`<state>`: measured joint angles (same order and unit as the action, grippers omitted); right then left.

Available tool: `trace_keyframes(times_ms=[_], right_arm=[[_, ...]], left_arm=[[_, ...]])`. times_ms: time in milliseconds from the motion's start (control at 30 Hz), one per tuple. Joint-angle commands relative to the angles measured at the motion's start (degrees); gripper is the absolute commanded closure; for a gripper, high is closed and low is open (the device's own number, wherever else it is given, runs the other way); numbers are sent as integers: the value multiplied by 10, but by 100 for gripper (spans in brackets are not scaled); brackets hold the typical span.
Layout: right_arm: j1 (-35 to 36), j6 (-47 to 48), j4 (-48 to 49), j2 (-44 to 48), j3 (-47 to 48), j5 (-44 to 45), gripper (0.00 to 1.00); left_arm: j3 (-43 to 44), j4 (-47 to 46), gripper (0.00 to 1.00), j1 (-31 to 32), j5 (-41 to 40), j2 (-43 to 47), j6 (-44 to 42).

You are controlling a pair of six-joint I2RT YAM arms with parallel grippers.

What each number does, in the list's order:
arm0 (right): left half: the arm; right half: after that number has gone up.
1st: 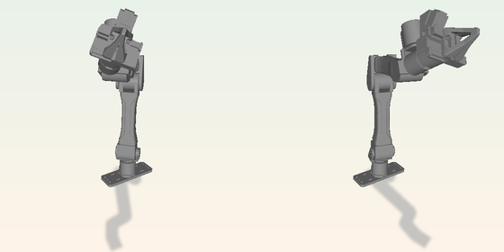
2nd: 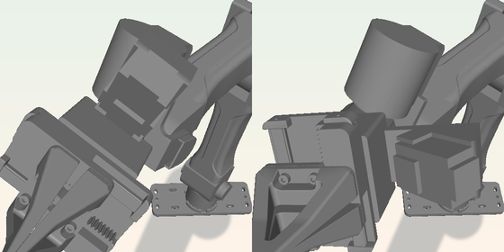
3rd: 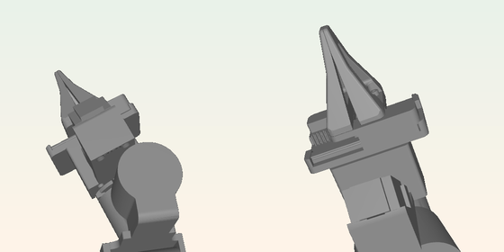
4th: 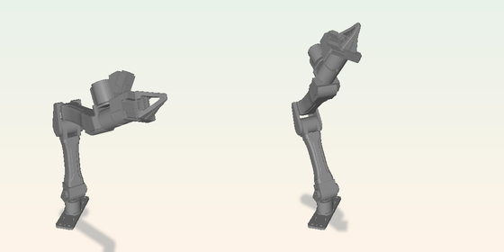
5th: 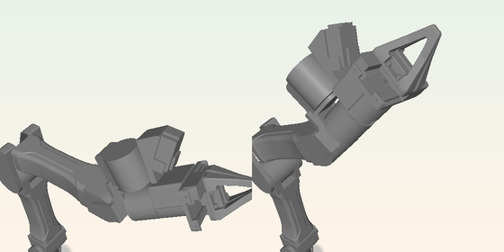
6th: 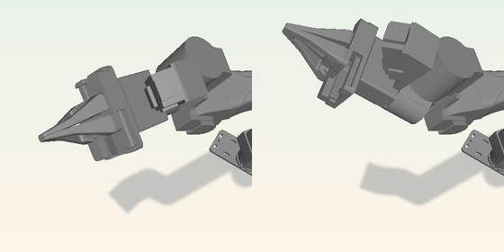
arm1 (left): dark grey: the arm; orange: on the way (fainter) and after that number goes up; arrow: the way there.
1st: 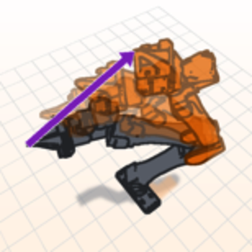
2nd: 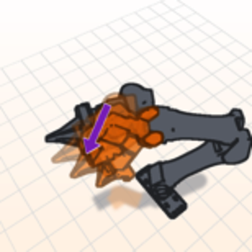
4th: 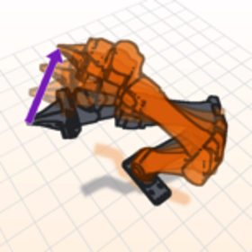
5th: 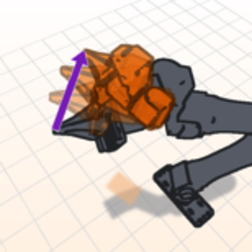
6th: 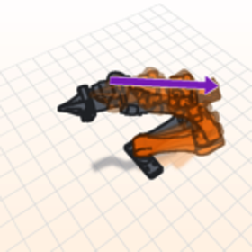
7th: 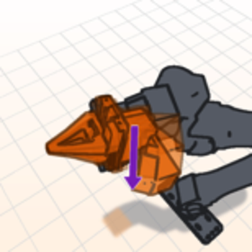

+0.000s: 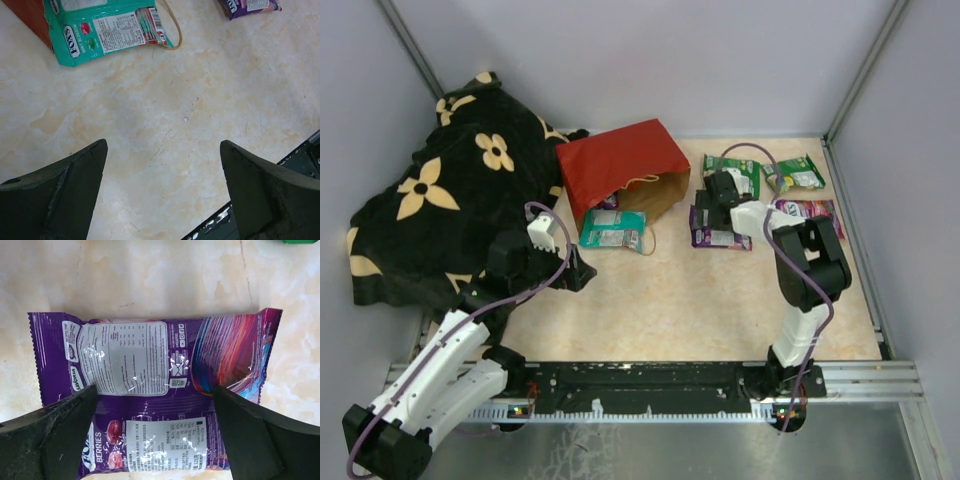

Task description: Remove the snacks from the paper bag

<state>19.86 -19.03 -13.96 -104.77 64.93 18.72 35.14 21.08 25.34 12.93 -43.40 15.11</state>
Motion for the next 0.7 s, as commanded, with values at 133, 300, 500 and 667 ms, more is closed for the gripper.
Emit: trace_keyframes(times_ms=[133, 300, 500, 667], right_arm=[[-68, 58, -11, -19, -6, -47, 1], [-92, 91, -2, -23, 11, -56, 1], [-93, 81, 10, 9, 30, -85, 1], [-93, -22, 87, 133, -38, -111, 1]], left_arm=[[5, 1, 0, -1, 13, -4, -8], [4, 0, 0, -2, 18, -5, -10], [4, 0, 0, -2, 19, -6, -11], [4, 0, 0, -2, 17, -8, -10]])
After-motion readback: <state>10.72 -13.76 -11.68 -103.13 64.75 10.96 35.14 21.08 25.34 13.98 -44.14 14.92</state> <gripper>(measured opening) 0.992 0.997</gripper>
